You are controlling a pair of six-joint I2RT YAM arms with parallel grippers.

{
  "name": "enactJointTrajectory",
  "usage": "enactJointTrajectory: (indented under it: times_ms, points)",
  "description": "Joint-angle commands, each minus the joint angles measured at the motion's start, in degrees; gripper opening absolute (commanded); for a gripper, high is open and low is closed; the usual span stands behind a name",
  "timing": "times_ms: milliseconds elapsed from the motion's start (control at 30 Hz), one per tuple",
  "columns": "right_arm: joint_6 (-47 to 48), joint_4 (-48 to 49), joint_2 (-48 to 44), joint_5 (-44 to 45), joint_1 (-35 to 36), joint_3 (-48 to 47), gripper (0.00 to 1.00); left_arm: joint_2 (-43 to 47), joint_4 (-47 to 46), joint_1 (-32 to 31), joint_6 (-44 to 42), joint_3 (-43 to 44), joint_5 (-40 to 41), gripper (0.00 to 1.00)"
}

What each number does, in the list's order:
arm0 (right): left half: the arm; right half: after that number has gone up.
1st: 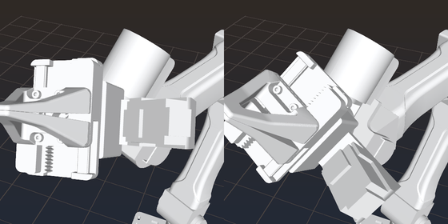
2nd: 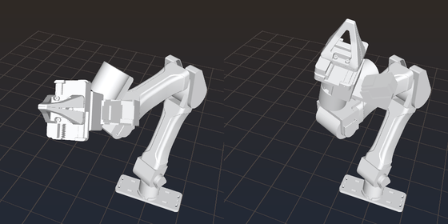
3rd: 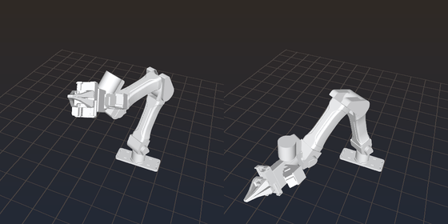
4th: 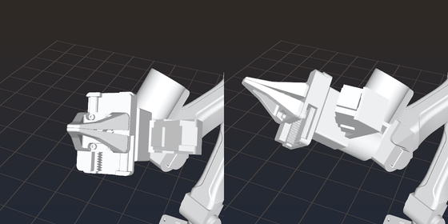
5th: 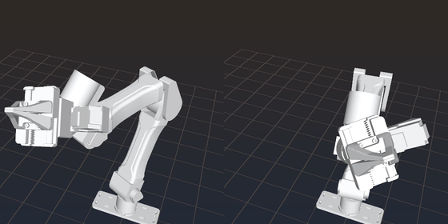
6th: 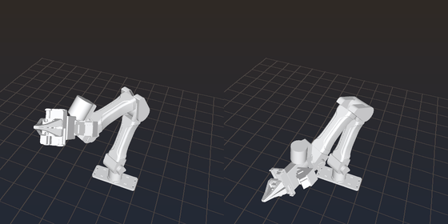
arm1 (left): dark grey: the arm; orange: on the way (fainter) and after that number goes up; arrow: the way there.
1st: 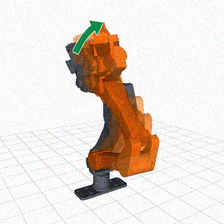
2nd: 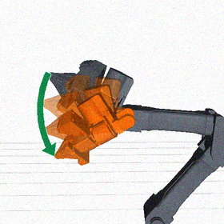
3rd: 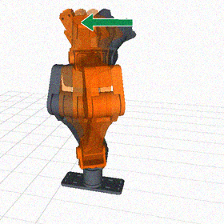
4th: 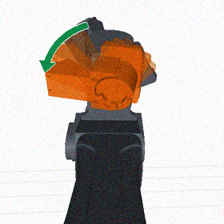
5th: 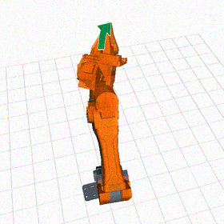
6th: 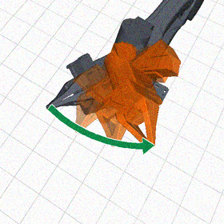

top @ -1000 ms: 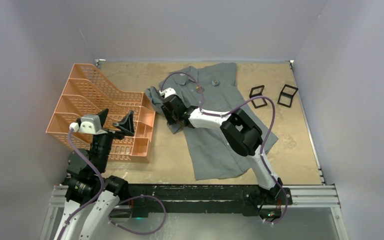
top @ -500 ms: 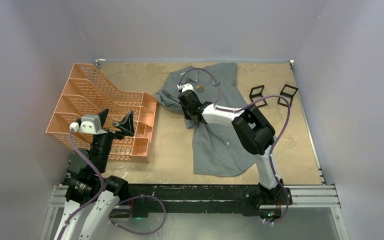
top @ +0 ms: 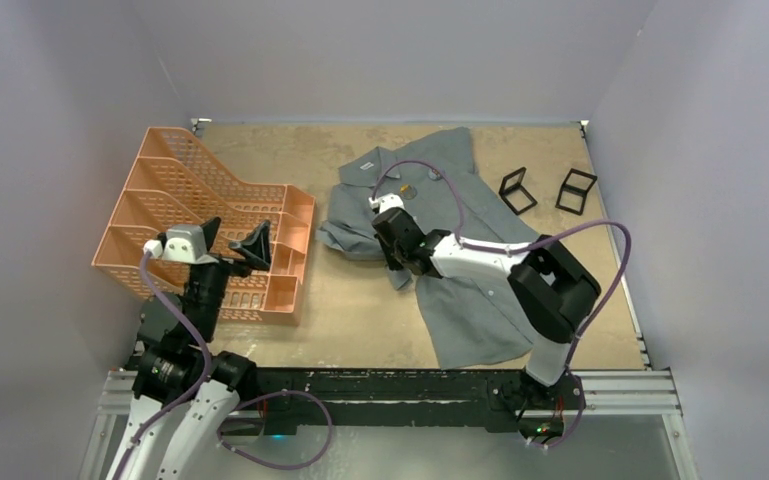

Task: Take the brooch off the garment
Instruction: Move the clothes to the center of the board, then adjust the clothes at the center of the board.

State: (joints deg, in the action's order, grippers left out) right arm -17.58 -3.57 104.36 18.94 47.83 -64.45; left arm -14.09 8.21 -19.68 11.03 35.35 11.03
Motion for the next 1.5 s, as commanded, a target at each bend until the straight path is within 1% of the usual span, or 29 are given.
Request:
enactJointTrajectory:
  times_ms: [0, 100, 233, 333, 500, 600, 700, 833, 900, 967, 1067, 1200, 1333, 1467]
  points:
    - [-2.26, -1.14, -6.15, -0.39, 2.71, 3.14, 0.10, -2.92, -0.16, -0.27, 1.38, 1.98, -0.32, 0.98]
    - [-2.41, -1.80, -8.92, -0.05, 4.30, 4.98, 0.10, -7.41, 1.96, -0.18, 3.35, 3.90, -1.05, 0.98]
    - [-3.15, -1.90, -12.29, -0.76, 6.43, 8.82, 0.09, -15.79, 4.75, -0.18, 7.30, 7.16, -6.28, 0.95]
    - [-4.48, -1.28, -14.97, -2.19, 8.02, 12.16, 0.09, -21.66, 4.69, -0.18, 11.18, 8.44, -10.43, 0.92]
    - [-7.06, -1.12, -18.65, -3.45, 11.89, 16.99, 0.10, -28.08, 0.29, -0.28, 17.05, 7.50, -17.42, 0.86]
    - [-8.39, -1.48, -21.00, -4.45, 13.59, 19.30, 0.15, -31.27, -3.73, -0.39, 20.46, 6.11, -20.56, 0.84]
    - [-9.42, -2.02, -24.37, -5.37, 14.13, 21.35, 0.20, -33.64, -8.96, -1.33, 23.14, 3.50, -21.65, 0.80]
    - [-9.97, -5.28, -31.08, -5.87, 14.00, 21.72, 0.37, -36.52, -13.25, -4.87, 24.61, 1.40, -19.27, 0.77]
    - [-8.38, -6.61, -33.72, -3.28, 13.71, 20.74, 0.45, -38.29, -14.61, -7.68, 24.57, 0.88, -16.55, 0.77]
    - [-6.47, -8.32, -35.26, -0.86, 12.28, 18.61, 0.50, -41.12, -16.09, -11.13, 24.00, 0.94, -13.41, 0.77]
    - [-4.03, -9.14, -35.93, -1.98, 5.22, 16.30, 0.52, -45.37, -18.04, -16.37, 23.12, 1.37, -8.87, 0.77]
    - [-0.54, -6.97, -34.17, -2.51, -1.78, 13.97, 0.53, -50.11, -21.38, -19.98, 22.81, 0.83, -5.48, 0.77]
    - [2.26, -4.19, -28.46, -2.94, -6.41, 11.00, 0.54, -53.05, -25.76, -22.03, 23.13, -1.44, -3.35, 0.77]
    - [4.01, -3.06, -21.36, -2.46, -7.98, 6.91, 0.54, -54.29, -29.34, -22.29, 24.21, -5.13, -2.43, 0.76]
